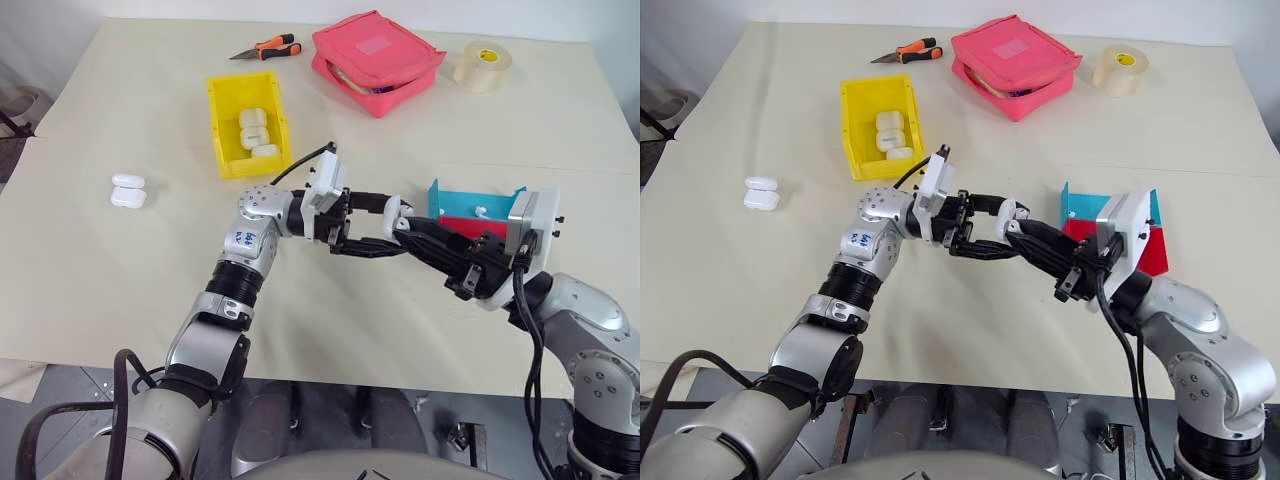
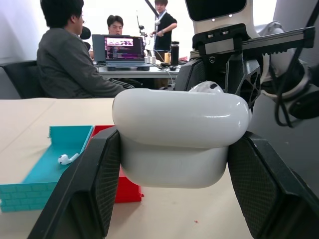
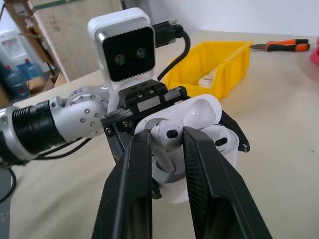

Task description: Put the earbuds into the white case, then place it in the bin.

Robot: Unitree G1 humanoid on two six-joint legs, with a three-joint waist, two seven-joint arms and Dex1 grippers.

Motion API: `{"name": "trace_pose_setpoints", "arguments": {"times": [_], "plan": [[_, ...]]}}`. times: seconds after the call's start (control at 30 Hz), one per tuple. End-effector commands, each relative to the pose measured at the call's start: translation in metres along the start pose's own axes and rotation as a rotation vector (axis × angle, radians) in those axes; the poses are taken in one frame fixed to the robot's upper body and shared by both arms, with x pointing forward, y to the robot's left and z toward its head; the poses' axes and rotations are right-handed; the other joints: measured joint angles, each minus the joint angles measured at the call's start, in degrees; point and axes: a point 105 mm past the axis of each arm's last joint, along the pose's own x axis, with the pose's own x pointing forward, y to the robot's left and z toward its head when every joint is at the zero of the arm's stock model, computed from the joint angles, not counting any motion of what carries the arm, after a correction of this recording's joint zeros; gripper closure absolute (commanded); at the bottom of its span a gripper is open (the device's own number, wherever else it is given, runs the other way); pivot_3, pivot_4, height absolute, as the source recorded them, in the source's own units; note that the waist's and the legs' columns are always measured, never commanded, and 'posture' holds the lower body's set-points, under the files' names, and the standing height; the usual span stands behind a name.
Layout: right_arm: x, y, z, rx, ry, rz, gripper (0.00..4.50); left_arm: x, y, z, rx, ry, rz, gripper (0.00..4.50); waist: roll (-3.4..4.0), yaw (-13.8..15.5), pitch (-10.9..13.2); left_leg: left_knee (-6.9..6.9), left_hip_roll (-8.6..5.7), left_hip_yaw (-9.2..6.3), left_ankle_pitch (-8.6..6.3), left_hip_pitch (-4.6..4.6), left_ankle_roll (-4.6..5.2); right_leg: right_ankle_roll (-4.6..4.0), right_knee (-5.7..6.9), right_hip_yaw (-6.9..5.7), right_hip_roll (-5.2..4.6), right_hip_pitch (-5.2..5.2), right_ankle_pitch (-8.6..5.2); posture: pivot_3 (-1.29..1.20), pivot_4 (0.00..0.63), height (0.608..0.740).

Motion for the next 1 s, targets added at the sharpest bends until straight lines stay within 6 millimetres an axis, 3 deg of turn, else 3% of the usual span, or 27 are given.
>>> {"name": "trace_pose_setpoints", "arguments": {"times": [0.03, 0.63, 1.0], "plan": [[-0.005, -0.012, -0.022, 0.036, 0.125, 0.008, 3.99, 0.008, 0.000, 0.033, 0.110, -0.090, -0.043, 1.69, 0.00, 0.0, 0.0, 0.00, 0.00, 0.01, 0.00, 0.00, 0.01, 0.00, 0.00, 0.00, -0.01, 0.00, 0.00, 0.00, 0.150, 0.740], [-0.016, -0.030, -0.032, 0.084, 0.252, 0.020, 3.99, 0.002, 0.000, 0.033, 0.133, -0.078, -0.035, 1.69, 0.00, 0.1, 0.0, 0.01, 0.02, -0.03, 0.00, 0.00, 0.01, 0.00, -0.03, -0.05, -0.01, 0.04, 0.00, 0.00, 0.150, 0.740], [-0.011, -0.023, -0.020, 0.049, 0.236, 0.055, 3.99, 0.003, 0.001, 0.029, 0.136, -0.067, -0.028, 1.69, 0.00, 0.1, 0.0, 0.01, 0.02, -0.05, 0.00, 0.00, 0.00, 0.00, -0.05, -0.06, -0.02, 0.06, 0.00, 0.00, 0.150, 0.740]]}}
